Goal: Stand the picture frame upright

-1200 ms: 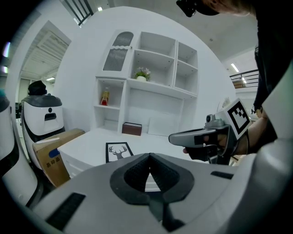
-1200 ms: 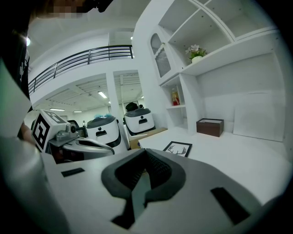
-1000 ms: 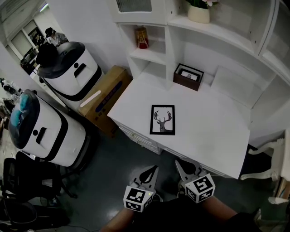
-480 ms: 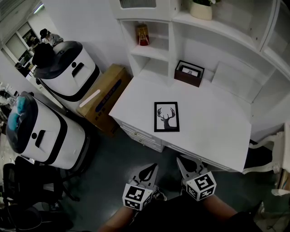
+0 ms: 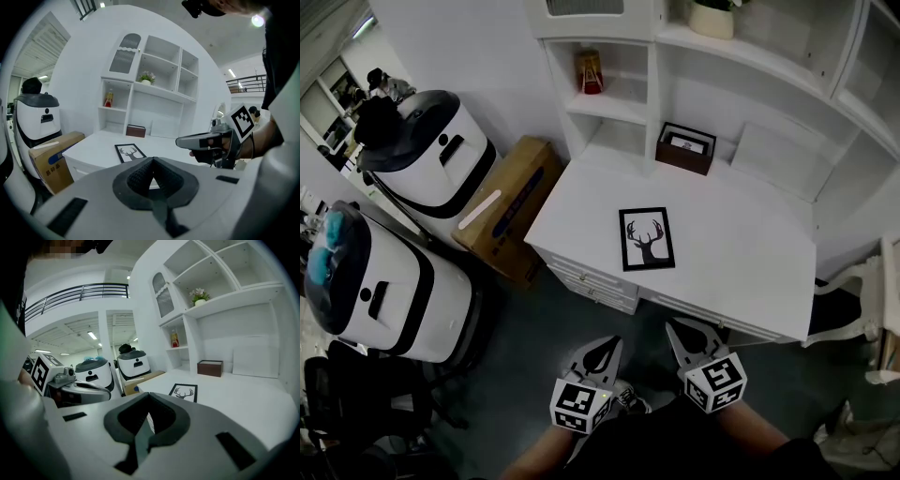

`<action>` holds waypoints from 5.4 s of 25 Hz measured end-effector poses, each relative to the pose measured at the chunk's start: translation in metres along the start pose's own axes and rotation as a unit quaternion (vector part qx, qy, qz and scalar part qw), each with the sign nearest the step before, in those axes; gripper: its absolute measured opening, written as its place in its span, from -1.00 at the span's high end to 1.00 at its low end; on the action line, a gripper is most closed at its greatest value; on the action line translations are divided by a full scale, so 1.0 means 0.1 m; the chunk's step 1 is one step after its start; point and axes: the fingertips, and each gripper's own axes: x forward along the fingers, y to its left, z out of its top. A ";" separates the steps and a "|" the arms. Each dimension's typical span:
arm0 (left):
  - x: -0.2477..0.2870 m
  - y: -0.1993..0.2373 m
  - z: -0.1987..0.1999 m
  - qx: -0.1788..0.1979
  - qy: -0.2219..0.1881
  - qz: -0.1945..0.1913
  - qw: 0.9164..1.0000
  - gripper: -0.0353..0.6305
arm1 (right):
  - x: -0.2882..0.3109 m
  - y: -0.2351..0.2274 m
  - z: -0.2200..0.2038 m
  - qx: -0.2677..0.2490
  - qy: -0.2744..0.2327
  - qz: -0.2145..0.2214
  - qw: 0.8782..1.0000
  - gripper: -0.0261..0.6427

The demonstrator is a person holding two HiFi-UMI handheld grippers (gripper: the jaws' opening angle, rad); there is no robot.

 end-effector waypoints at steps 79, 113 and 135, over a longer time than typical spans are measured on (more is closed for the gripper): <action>2.22 1.57 0.16 0.008 0.159 -0.116 0.980 0.88 | 2.15 -2.20 -0.86 0.170 0.212 -0.153 0.950 0.68; 2.62 1.77 -0.33 -0.117 0.253 -0.140 0.950 0.41 | 2.19 -2.16 -0.96 0.330 0.180 -0.136 0.917 0.73; 3.09 1.58 -0.27 -0.220 0.248 -0.158 0.930 0.42 | 2.20 -2.19 -0.94 0.407 0.170 -0.075 0.894 0.73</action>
